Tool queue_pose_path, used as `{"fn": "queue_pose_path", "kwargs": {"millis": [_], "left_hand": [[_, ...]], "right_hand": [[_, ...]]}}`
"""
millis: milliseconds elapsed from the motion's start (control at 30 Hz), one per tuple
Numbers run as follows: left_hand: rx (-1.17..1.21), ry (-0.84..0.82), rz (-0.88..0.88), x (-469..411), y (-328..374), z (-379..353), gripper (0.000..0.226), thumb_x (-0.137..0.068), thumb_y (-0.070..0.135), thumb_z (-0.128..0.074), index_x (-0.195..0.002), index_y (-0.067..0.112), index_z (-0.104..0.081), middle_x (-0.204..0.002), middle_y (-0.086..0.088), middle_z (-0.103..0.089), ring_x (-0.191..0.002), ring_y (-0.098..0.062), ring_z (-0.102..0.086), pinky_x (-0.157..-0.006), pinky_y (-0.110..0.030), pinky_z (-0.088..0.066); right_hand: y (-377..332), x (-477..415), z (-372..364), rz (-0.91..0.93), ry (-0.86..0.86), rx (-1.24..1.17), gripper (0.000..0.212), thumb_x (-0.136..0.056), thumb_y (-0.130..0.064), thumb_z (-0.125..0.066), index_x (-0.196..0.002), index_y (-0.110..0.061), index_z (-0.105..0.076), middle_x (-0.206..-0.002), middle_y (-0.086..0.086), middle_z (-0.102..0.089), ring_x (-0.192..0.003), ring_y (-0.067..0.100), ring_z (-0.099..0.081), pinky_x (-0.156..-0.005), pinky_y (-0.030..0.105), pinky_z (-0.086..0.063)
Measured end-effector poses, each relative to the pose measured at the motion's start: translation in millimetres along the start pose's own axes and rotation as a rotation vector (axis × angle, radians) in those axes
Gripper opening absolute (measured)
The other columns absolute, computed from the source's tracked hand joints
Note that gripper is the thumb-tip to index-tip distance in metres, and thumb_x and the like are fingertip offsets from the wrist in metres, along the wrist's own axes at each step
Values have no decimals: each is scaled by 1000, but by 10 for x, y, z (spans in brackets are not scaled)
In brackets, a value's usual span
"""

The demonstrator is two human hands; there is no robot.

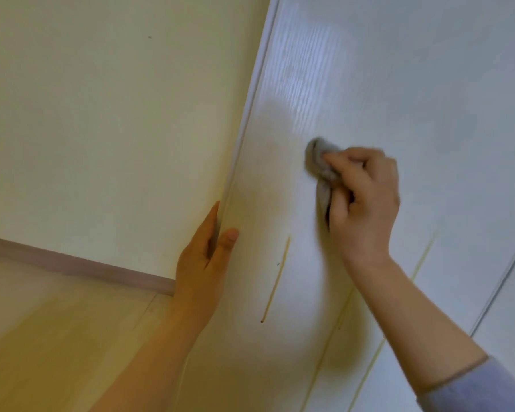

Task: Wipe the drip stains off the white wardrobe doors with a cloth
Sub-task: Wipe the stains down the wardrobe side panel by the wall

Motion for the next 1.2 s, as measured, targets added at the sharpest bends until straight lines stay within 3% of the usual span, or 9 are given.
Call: {"fn": "queue_pose_path", "kwargs": {"millis": [133, 233, 367, 500, 633, 733, 933, 1100, 1200], "left_hand": [[-26, 16, -4, 3, 5, 2, 56, -90, 49, -48, -145, 39, -46, -134, 26, -58, -120, 12, -51, -93, -3, -41], [-52, 25, -2, -6, -7, 27, 53, -92, 50, -47, -144, 42, -47, -132, 26, -59, -119, 8, -54, -95, -11, -46], [-70, 24, 1, 6, 1, 15, 44, -99, 41, -49, -143, 45, -47, -128, 29, -60, -114, 12, -55, -92, -11, -45], [-63, 32, 3, -2, 0, 22, 42, -101, 36, -49, -141, 45, -48, -122, 38, -59, -109, 18, -54, -78, 1, -41], [-74, 22, 2, -8, 4, 8, 41, -101, 36, -49, -141, 46, -48, -120, 40, -58, -106, 22, -53, -75, 3, -39], [-73, 8, 5, -5, -6, 10, 41, -101, 40, -49, -142, 47, -48, -123, 36, -59, -111, 18, -53, -77, 2, -40], [-74, -7, 7, 31, 34, 24, 50, -91, 55, -44, -141, 48, -48, -124, 33, -60, -109, 16, -55, -82, -11, -42], [-64, -6, 7, 43, 55, 38, 46, -95, 53, -47, -141, 48, -48, -117, 40, -60, -104, 19, -55, -81, -13, -43], [-55, 0, 9, 34, 31, 35, 51, -90, 56, -44, -140, 48, -48, -120, 36, -61, -107, 17, -55, -83, -17, -45]], "right_hand": [[-138, 732, 8, 54, -137, -49, 41, -103, -15, -36, -99, -3, -75, -97, 13, -66, -92, 25, -52, -90, 15, -32], [-138, 771, 70, 28, -158, -57, 35, -98, -10, -41, -99, -6, -75, -98, 10, -66, -92, 24, -54, -86, 16, -35], [135, 188, 327, -221, 134, -15, 37, -79, 5, -52, -106, -9, -73, -100, 7, -61, -93, 23, -53, -82, 11, -34], [354, -172, 326, -235, 230, 18, 36, -79, 5, -54, -108, -8, -72, -99, 6, -60, -92, 28, -57, -80, 6, -33], [368, 301, 329, -312, 301, 28, 33, -82, 4, -57, -108, -9, -73, -100, 10, -61, -93, 27, -57, -80, 26, -46], [343, 926, 370, -447, 311, 20, 35, -78, 7, -57, -104, -8, -74, -95, -3, -54, -86, 25, -58, -72, 34, -49], [348, 926, 563, -618, 275, -75, 19, -85, -1, -63, -94, -15, -73, -87, -2, -59, -77, -2, -51, -72, 14, -43], [567, 2, 641, -473, 306, 31, 24, -88, -9, -57, -108, -8, -69, -102, -4, -52, -90, 0, -48, -76, 5, -35], [634, 6, 599, -456, 262, 76, 27, -88, -10, -55, -112, -10, -67, -102, -6, -46, -90, 9, -50, -74, 1, -32]]}}
Point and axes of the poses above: each hand's wrist, its own x-axis away from the middle knuckle, its own z-axis out of the back of the hand, y = z × x, the point moved 6 cm from there along -x, towards the middle knuckle
